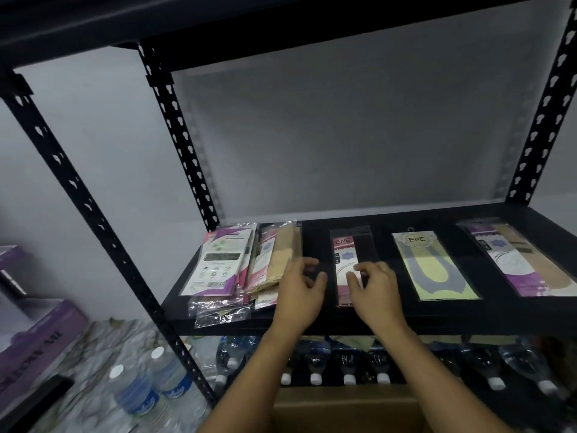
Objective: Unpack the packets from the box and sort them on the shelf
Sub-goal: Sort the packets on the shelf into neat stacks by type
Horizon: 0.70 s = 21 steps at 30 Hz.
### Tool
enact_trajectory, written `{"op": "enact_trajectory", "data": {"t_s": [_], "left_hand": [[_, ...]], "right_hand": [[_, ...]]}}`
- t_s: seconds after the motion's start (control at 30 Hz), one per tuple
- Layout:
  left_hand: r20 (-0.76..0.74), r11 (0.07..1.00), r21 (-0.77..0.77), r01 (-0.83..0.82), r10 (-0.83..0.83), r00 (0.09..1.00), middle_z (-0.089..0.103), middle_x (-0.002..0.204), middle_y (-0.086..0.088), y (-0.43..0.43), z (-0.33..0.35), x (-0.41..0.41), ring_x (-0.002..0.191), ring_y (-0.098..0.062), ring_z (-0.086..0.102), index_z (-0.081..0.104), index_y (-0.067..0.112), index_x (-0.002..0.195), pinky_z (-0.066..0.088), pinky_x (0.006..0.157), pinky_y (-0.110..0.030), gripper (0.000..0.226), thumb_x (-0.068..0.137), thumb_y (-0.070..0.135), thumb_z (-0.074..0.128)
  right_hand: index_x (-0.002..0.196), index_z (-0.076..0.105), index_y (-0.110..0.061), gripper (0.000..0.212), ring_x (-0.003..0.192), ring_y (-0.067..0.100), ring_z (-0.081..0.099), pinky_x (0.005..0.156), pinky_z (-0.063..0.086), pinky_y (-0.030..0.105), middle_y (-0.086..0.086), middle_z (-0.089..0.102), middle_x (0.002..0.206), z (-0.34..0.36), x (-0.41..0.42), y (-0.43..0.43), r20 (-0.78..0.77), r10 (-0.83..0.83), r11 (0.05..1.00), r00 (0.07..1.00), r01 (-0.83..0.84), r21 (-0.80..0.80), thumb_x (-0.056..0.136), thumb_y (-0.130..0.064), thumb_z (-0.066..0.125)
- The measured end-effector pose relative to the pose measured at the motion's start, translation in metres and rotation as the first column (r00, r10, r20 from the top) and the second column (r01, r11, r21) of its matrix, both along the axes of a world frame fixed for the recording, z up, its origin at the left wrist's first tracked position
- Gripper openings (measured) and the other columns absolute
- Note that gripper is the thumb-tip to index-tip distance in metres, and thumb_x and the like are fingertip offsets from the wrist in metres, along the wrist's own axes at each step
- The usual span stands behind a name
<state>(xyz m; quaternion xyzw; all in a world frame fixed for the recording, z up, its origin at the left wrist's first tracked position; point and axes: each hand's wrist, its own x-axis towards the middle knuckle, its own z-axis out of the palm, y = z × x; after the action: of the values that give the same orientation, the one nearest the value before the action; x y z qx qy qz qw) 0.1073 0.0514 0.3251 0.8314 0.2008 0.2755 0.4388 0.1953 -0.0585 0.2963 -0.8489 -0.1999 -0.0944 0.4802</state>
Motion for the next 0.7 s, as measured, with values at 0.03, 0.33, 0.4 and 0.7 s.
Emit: {"op": "enact_trajectory", "data": {"t_s": [0.03,0.33,0.4,0.7], "left_hand": [[0.034,0.997,-0.073,-0.001,0.003,0.999,0.063,0.094,0.003,0.005,0.004,-0.007,0.07,-0.011,0.063,0.059,0.024,0.107,0.051,0.063,-0.022,0.015,0.093,0.019,0.06],[0.076,0.978,0.015,-0.208,0.207,0.975,0.064,0.097,0.005,0.057,0.012,-0.051,0.087,-0.004,0.059,0.063,0.019,0.101,0.047,0.071,-0.014,0.013,0.088,0.016,0.061],[-0.061,0.971,0.141,-0.194,0.204,0.977,0.056,0.114,0.004,0.071,-0.003,-0.053,0.109,-0.013,0.053,0.058,0.02,0.115,0.048,0.091,-0.028,0.028,0.087,0.024,0.062],[-0.214,0.868,0.47,-0.16,0.288,0.933,0.038,0.139,0.004,0.082,-0.031,-0.058,0.136,-0.017,0.026,0.045,0.025,0.135,0.021,0.116,-0.041,0.054,0.085,0.036,0.063]], "right_hand": [[0.105,0.065,-0.01,0.022,0.097,0.019,0.055,0.079,0.044,0.023,0.005,0.056,0.103,0.003,-0.004,0.009,-0.022,0.034,0.998,0.999,-0.033,0.044,0.088,-0.023,0.062],[0.092,0.064,-0.003,0.037,0.077,0.021,0.063,0.066,0.048,0.029,0.008,0.068,0.086,0.024,-0.033,0.086,-0.32,0.215,0.976,0.923,-0.193,0.099,0.086,-0.039,0.062],[0.091,0.063,0.001,0.042,0.075,0.024,0.063,0.066,0.049,0.031,0.011,0.066,0.085,0.022,-0.036,0.096,-0.317,0.185,0.983,0.93,-0.172,0.069,0.083,-0.04,0.066],[0.11,0.056,-0.009,0.05,0.103,0.025,0.051,0.086,0.047,0.034,0.007,0.042,0.111,0.013,-0.033,0.112,-0.298,0.151,0.983,0.942,-0.175,-0.056,0.079,-0.046,0.068]]}}
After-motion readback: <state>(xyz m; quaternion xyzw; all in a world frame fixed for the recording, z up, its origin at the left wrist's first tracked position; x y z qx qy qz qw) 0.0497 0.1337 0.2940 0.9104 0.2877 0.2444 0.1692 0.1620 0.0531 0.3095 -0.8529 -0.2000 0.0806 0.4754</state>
